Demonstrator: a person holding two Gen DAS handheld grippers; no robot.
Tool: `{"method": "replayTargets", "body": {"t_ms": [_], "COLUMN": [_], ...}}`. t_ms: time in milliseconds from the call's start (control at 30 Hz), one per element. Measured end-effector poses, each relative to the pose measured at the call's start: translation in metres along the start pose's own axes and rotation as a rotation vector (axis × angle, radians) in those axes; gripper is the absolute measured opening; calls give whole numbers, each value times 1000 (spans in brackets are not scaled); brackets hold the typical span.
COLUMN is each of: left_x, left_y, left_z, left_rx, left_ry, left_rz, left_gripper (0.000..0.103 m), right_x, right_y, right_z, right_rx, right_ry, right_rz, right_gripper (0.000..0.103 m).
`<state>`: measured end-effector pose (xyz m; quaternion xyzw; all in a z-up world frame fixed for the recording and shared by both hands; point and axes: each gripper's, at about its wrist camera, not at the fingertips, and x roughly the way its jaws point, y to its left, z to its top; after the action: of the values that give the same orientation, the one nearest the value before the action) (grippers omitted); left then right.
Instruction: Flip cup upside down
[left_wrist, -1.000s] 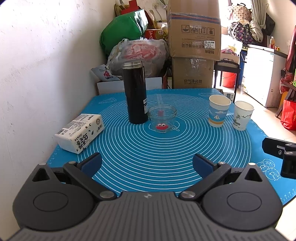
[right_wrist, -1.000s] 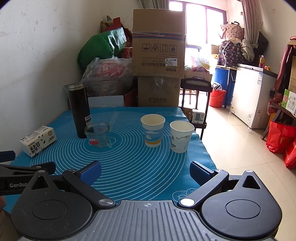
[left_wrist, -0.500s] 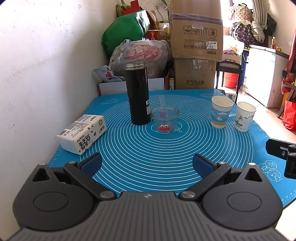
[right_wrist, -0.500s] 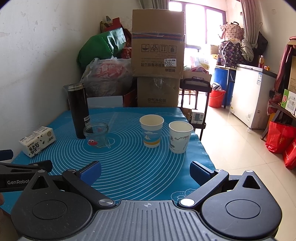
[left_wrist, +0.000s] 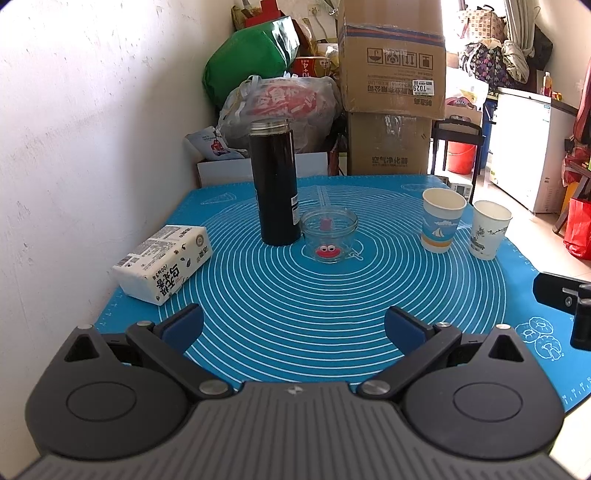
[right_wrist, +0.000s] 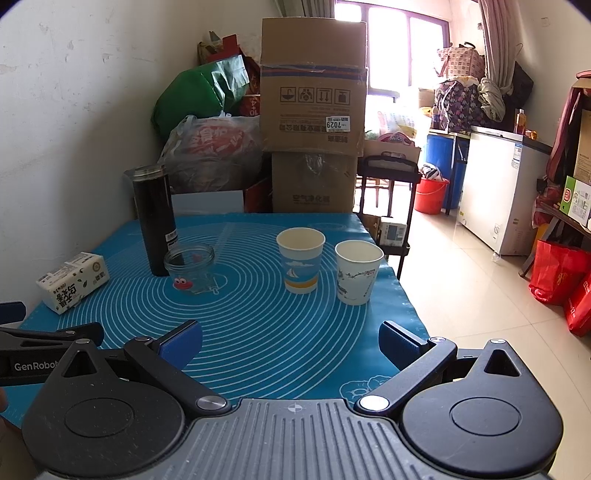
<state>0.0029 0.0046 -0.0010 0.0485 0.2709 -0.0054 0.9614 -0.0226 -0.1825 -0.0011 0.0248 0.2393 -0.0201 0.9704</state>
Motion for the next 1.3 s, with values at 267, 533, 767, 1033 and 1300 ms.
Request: {"method": "replayTargets", "body": {"t_ms": [267,533,767,1033,1300], "left_x": [0,-2,-1,5,30], "left_y": [-2,-7,-9,-16,-39], "left_z": [1,3,5,10,28], "left_rx": [2,17,24,29,55], "left_ry": [-1,-16,-20,-29,-66], "left_rz": [2,3,1,4,-22], "left_gripper": [103,103,103,103,103], "right_x": [0,0,1,4,23], "right_y": [-1,-5,-8,-15,-31], "right_z": [0,1,2,7,23], "right_rx": [3,8,3,10,-14], "right_ry": [-2,-6,-9,-12,-47], "right_rz": [-2,-8,-13,2,-17], "right_gripper": [103,103,103,103,103]}}
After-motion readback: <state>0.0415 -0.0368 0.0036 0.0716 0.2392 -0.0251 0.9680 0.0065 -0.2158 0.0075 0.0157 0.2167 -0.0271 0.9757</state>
